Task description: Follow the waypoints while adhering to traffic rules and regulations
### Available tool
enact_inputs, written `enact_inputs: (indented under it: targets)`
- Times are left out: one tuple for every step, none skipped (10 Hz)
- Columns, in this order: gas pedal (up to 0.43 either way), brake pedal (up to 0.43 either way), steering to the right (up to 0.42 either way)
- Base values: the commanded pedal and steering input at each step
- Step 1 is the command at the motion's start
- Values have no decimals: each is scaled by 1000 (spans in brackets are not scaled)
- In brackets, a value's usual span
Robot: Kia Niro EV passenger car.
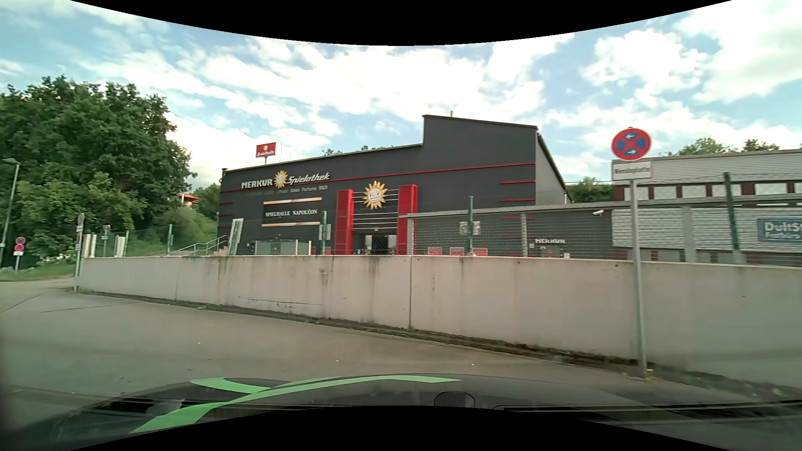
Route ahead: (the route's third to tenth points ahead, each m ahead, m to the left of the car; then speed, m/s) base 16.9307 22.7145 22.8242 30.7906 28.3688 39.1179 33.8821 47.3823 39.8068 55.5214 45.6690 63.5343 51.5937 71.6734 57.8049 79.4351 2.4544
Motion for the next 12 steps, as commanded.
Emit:
enact_inputs:
  targets:
    - [157,0,-768]
    - [157,0,-768]
    - [157,0,-768]
    - [157,0,-769]
    - [157,0,-768]
    - [157,0,-768]
    - [169,0,-761]
    - [169,0,-745]
    - [169,0,-715]
    - [169,0,-685]
    - [177,0,-642]
    - [189,0,-603]
